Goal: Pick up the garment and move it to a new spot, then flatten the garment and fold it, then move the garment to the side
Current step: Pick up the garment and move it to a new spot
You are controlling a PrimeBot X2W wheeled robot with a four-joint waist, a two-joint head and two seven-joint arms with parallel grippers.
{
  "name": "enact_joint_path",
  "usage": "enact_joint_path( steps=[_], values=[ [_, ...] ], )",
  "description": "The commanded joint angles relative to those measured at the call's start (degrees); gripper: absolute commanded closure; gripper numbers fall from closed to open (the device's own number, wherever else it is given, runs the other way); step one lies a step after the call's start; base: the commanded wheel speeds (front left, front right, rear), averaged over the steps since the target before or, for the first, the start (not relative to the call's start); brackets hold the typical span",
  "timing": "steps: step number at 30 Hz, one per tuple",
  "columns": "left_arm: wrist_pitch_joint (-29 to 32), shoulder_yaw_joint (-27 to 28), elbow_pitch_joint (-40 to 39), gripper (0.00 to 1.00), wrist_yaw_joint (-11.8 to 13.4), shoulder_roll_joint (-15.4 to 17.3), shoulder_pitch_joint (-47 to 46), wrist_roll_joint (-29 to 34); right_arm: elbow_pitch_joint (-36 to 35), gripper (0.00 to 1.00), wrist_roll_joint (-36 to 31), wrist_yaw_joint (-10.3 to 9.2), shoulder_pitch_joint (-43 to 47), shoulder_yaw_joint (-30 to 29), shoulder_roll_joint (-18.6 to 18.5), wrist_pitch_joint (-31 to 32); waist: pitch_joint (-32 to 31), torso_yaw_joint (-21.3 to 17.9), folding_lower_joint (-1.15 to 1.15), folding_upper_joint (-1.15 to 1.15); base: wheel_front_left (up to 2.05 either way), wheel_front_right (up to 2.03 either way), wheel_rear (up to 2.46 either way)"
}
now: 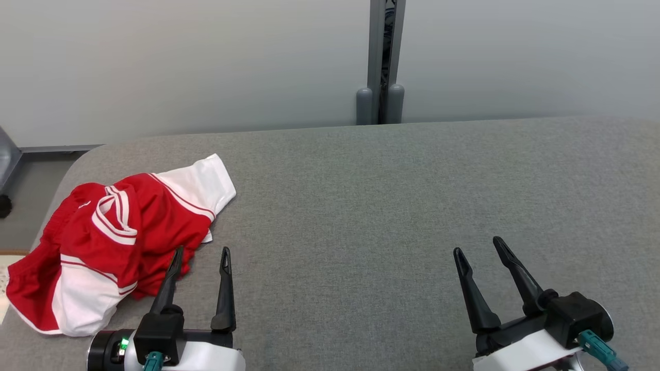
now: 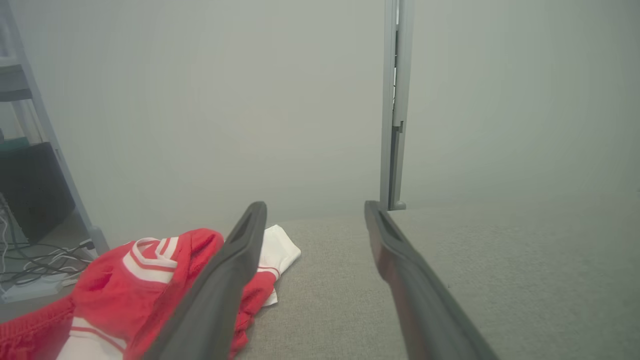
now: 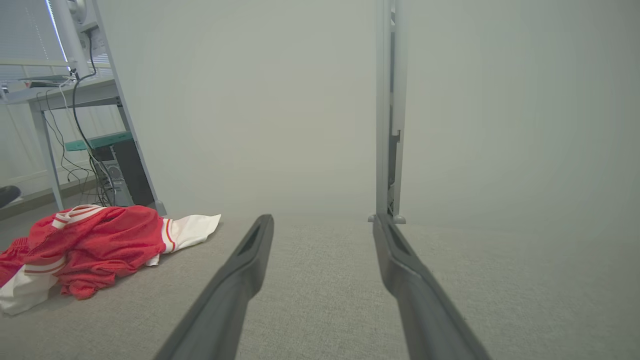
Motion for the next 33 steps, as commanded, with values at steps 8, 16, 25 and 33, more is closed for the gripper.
enact_joint_path(
  steps=[8, 16, 25, 33],
  values=[
    [-0.3, 1.0, -0.5, 0.00, 0.9, 0.3, 0.4, 0.0, -0.2, 0.00, -0.4, 0.10, 0.8, 1.3, -0.4, -0.1, -0.9, 5.5, 0.00, 0.00, 0.00, 0.00, 0.00],
    [-0.3, 1.4, -1.5, 0.00, 1.4, 0.2, 0.9, -0.4, -0.5, 0.00, -0.7, 0.10, 1.0, 1.6, -0.4, -0.1, -0.9, 10.0, 0.00, 0.00, 0.00, 0.00, 0.00],
    [-0.3, 1.8, -1.8, 0.00, 1.4, 0.2, 1.1, -0.4, -0.8, 0.00, -0.3, 0.10, 1.2, 1.9, -0.4, -0.1, -0.8, 14.7, 0.00, 0.00, 0.00, 0.00, 0.00],
    [-0.3, 1.8, -1.7, 0.00, 1.4, 0.2, 1.5, -0.4, -0.6, 0.00, -0.4, 0.10, 1.5, 1.9, -0.4, -0.1, -0.8, 17.2, 0.00, 0.00, 0.00, 0.00, 0.00]
  ],
)
